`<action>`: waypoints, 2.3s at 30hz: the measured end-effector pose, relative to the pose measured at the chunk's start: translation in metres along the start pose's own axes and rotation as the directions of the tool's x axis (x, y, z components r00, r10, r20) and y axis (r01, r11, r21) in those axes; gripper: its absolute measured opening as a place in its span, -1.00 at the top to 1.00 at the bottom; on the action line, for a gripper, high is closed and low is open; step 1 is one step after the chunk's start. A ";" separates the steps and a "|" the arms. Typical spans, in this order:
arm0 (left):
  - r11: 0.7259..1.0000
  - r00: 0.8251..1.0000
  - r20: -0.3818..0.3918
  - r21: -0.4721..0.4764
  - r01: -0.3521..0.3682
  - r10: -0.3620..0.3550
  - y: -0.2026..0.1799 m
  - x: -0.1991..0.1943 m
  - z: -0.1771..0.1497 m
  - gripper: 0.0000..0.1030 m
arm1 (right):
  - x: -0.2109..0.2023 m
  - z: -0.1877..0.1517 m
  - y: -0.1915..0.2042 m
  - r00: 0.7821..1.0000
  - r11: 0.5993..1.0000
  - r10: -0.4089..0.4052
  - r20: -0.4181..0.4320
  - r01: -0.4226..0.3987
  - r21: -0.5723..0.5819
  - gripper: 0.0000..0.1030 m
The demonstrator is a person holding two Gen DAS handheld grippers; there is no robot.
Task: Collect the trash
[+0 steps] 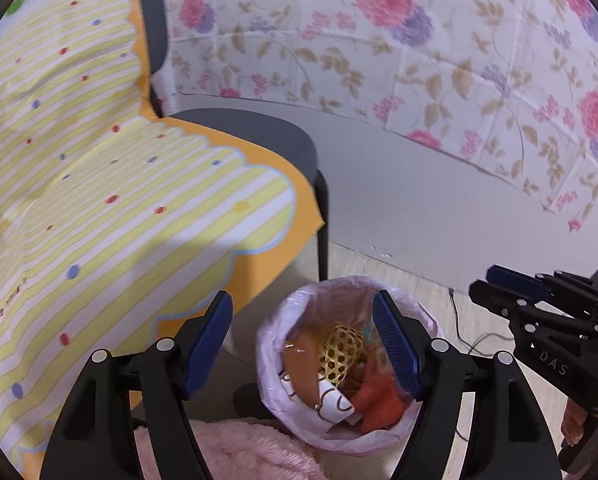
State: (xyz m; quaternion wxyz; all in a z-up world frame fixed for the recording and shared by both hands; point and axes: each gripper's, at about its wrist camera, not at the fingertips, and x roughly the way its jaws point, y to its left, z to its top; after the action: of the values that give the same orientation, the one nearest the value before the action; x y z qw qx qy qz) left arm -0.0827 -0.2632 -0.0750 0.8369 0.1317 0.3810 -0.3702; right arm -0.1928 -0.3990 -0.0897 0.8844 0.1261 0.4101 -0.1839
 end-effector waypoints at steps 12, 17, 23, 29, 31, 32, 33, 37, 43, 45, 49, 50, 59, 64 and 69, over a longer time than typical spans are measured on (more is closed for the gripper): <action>0.986 0.989 0.070 -0.110 -0.125 0.133 0.039 -0.081 -0.006 -0.74 | -0.072 0.023 0.029 0.994 0.996 0.048 0.099 -0.039 -0.085 -0.47; 0.966 0.970 0.075 -0.137 -0.219 0.231 0.049 -0.118 -0.007 -0.74 | -0.107 0.033 0.054 0.982 0.990 0.050 0.182 -0.025 -0.139 -0.88; 0.940 0.957 0.057 -0.213 -0.267 0.285 0.076 -0.158 -0.012 -0.83 | -0.126 0.044 0.087 0.980 0.973 0.113 0.167 -0.075 -0.219 -0.88; 0.900 0.934 0.036 -0.282 -0.332 0.356 0.100 -0.190 -0.020 -0.84 | -0.144 0.056 0.127 0.964 0.950 0.187 0.192 -0.127 -0.286 -0.88; 0.883 0.921 0.019 -0.291 -0.368 0.390 0.106 -0.198 -0.024 -0.84 | -0.149 0.061 0.136 0.957 0.943 0.211 0.198 -0.147 -0.297 -0.88; 0.874 0.914 0.011 -0.301 -0.383 0.404 0.109 -0.202 -0.025 -0.84 | -0.151 0.064 0.140 0.955 0.940 0.222 0.198 -0.156 -0.303 -0.88; 0.864 0.910 0.005 -0.316 -0.392 0.415 0.113 -0.209 -0.027 -0.84 | -0.153 0.065 0.144 0.953 0.937 0.230 0.198 -0.162 -0.308 -0.88; 0.830 0.889 -0.005 -0.356 -0.429 0.457 0.123 -0.231 -0.034 -0.84 | -0.160 0.069 0.163 0.948 0.919 0.253 0.196 -0.172 -0.354 -0.88; 0.779 0.858 -0.042 -0.398 -0.485 0.512 0.139 -0.254 -0.045 -0.84 | -0.160 0.071 0.191 0.942 0.890 0.281 0.184 -0.183 -0.418 -0.88; 0.760 0.846 -0.054 -0.414 -0.502 0.530 0.145 -0.261 -0.049 -0.84 | -0.159 0.070 0.200 0.939 0.879 0.296 0.177 -0.195 -0.436 -0.88; 0.733 0.829 -0.068 -0.431 -0.526 0.555 0.155 -0.271 -0.054 -0.84 | -0.162 0.068 0.213 0.930 0.861 0.325 0.173 -0.215 -0.462 -0.88; 0.727 0.826 -0.070 -0.437 -0.529 0.559 0.157 -0.273 -0.055 -0.84 | -0.162 0.068 0.215 0.928 0.857 0.330 0.173 -0.218 -0.466 -0.88; 0.719 0.826 -0.074 -0.453 -0.527 0.559 0.167 -0.278 -0.059 -0.84 | -0.158 0.072 0.232 0.923 0.840 0.351 0.156 -0.237 -0.488 -0.88; 0.721 0.827 -0.074 -0.452 -0.525 0.557 0.168 -0.277 -0.059 -0.84 | -0.154 0.072 0.232 0.927 0.844 0.346 0.145 -0.240 -0.481 -0.88; 0.724 0.829 -0.073 -0.449 -0.524 0.555 0.170 -0.275 -0.057 -0.84 | -0.151 0.072 0.232 0.930 0.850 0.339 0.142 -0.238 -0.470 -0.88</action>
State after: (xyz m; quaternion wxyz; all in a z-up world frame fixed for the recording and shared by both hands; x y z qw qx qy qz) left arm -0.1107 0.0254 0.0785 0.9272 0.0269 0.3731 -0.0164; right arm -0.1340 -0.1838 0.0889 0.9469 -0.0400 0.3169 0.0378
